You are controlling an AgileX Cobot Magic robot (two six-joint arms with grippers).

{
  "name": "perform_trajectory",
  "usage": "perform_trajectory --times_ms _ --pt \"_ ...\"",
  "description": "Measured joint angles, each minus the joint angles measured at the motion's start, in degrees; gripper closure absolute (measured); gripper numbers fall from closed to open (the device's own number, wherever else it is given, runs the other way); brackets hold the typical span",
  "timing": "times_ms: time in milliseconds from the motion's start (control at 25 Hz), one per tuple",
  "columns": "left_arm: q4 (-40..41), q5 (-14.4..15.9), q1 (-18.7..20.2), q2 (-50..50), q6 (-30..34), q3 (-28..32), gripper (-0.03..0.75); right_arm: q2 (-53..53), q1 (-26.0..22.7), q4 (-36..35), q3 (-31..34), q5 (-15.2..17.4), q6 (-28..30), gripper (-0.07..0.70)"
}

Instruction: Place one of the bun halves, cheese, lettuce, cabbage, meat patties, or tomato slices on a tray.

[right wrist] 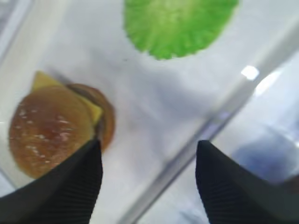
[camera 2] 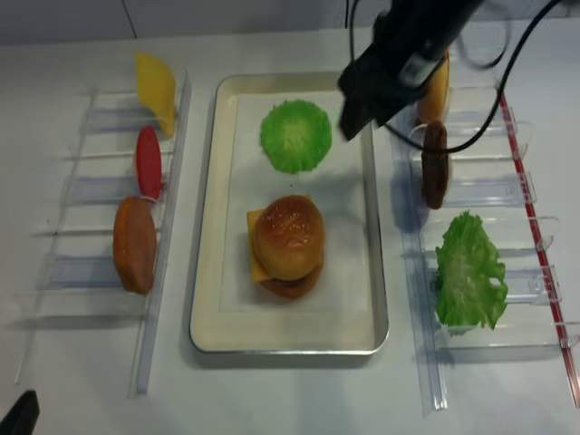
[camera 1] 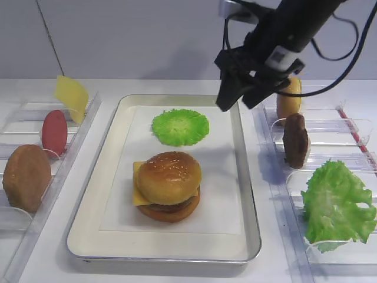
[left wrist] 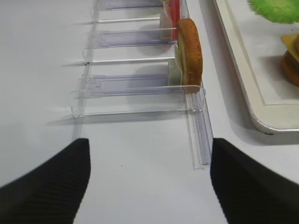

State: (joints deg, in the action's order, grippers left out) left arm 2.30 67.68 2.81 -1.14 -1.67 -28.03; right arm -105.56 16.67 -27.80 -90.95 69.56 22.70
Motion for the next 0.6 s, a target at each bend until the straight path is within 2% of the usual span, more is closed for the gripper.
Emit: perform_trajectory --times_ms 120,200,400,600 --pt "0.0 0.0 0.0 0.0 0.0 0.0 0.223 3.63 0.0 11.5 -1.11 0.36 -6.09 0.18" --pt "0.0 0.0 0.0 0.0 0.0 0.0 0.223 7.14 0.0 16.35 -1.0 0.88 -8.3 0.18" --pt "0.0 0.0 0.0 0.0 0.0 0.0 0.223 17.38 -0.12 18.93 2.31 1.33 -9.57 0.18" --pt "0.0 0.0 0.0 0.0 0.0 0.0 0.223 28.77 -0.12 22.21 10.83 1.86 -12.56 0.18"
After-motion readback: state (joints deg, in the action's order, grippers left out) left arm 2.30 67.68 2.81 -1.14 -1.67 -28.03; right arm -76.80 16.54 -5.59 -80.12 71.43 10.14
